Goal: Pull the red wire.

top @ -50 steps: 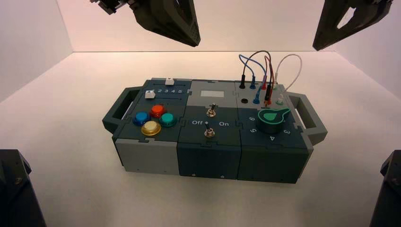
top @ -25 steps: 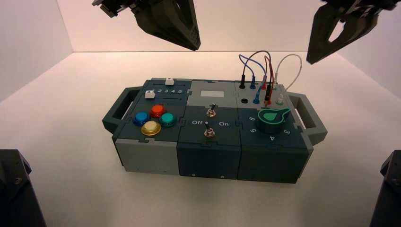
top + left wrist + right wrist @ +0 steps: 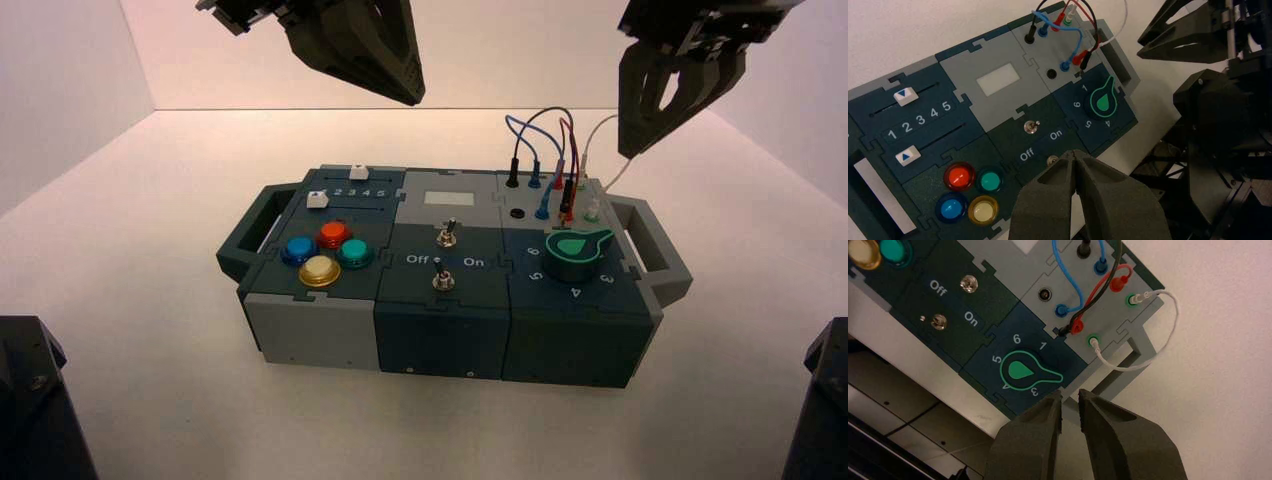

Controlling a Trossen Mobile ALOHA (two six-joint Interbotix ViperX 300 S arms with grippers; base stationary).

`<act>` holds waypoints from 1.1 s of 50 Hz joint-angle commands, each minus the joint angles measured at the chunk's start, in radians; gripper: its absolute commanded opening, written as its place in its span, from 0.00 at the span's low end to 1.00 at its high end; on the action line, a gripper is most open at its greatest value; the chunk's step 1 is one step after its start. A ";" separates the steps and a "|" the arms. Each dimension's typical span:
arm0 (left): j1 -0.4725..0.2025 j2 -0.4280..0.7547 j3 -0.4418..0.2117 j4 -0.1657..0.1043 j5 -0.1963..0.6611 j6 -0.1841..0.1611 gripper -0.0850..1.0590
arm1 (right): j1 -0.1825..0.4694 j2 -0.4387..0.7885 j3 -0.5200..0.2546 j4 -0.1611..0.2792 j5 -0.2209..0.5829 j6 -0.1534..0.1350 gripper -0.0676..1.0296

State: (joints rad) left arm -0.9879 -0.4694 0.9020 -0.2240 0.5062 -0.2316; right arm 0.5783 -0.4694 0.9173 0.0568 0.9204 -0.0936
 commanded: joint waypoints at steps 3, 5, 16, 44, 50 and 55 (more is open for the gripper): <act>-0.003 -0.008 -0.032 0.002 -0.003 0.005 0.05 | 0.005 0.026 -0.032 0.000 -0.006 -0.008 0.25; -0.003 -0.009 -0.031 0.002 -0.002 0.005 0.05 | 0.003 0.034 -0.034 -0.002 -0.012 -0.006 0.25; -0.003 -0.014 -0.032 0.002 -0.002 0.008 0.05 | 0.003 0.089 -0.035 -0.003 -0.052 -0.003 0.25; -0.003 -0.023 -0.025 0.003 0.012 0.020 0.05 | 0.000 0.222 -0.066 -0.003 -0.109 0.008 0.28; -0.003 -0.032 -0.023 0.003 0.014 0.020 0.05 | -0.002 0.236 -0.069 -0.005 -0.123 0.008 0.31; -0.003 -0.035 -0.023 0.003 0.014 0.020 0.05 | -0.002 0.247 -0.075 -0.005 -0.126 0.008 0.31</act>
State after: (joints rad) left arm -0.9879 -0.4909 0.9004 -0.2240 0.5231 -0.2148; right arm 0.5783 -0.2209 0.8728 0.0537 0.8023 -0.0859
